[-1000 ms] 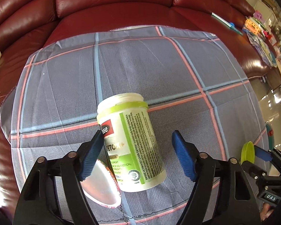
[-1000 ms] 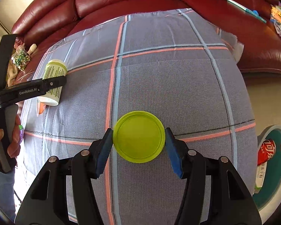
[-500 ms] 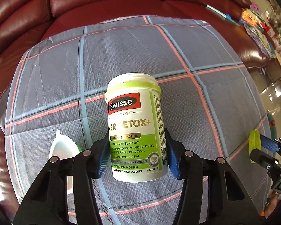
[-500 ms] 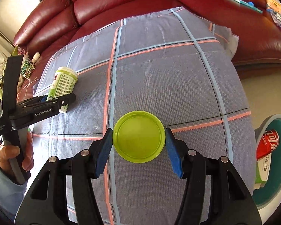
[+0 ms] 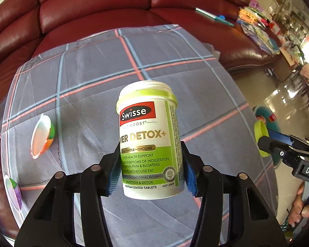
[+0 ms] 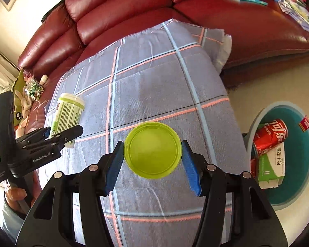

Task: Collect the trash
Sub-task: 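Lift the bottle and lid and carry both tools over the teal bin, then open the left tool to drop the bottle while the right tool drops the lid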

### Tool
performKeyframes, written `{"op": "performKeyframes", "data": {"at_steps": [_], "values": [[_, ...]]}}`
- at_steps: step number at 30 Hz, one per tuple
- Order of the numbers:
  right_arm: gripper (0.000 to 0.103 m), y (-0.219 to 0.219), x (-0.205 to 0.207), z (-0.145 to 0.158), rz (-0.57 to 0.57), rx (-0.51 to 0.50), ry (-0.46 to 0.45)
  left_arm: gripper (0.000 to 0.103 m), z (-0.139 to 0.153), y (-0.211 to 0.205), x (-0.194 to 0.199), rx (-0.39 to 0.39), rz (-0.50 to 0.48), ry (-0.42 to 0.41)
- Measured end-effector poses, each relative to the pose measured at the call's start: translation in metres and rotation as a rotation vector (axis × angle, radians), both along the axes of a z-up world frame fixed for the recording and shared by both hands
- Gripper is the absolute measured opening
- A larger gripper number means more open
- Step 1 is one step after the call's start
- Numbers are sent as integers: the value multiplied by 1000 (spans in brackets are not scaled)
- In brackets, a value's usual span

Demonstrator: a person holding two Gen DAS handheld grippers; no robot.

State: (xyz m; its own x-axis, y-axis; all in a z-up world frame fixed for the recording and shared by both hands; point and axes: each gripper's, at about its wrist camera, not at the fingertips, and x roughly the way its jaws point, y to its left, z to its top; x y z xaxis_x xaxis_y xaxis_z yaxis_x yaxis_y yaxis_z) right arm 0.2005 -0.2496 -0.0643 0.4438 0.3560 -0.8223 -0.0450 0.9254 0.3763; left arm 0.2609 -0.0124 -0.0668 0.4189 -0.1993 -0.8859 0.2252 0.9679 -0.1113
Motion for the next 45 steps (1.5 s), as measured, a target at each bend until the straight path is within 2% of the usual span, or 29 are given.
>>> {"op": "performKeyframes", "data": {"at_steps": [8,13,19,33,40,41,42,43,44,45], "values": [[53,-93,-43,15,-146,2,-35,53,17,-80,-46,-62,-142,-15],[53,-159,-67,24,-253,2,-57,53,20,-143,-61,-76,-247,-13],[53,-214,-87,22,-337,20,-66,53,14,-213,-70,-64,-356,-1],[53,-269,-99,-10,-377,62,3,51,-30,-322,-70,-23,-497,103],[53,-278,-93,-18,-382,76,28,52,-49,-348,-65,-23,-515,163],[54,-279,-91,-19,-380,78,33,53,-49,-350,-65,-17,-516,166],[54,-279,-89,-19,-380,80,36,61,-49,-351,-64,-8,-512,162],[53,-278,-87,-19,-377,80,37,74,-48,-351,-63,-2,-505,154],[53,-278,-85,-20,-375,80,38,82,-48,-350,-62,4,-494,143],[54,-278,-83,-20,-371,81,38,93,-47,-349,-62,10,-480,133]]}}
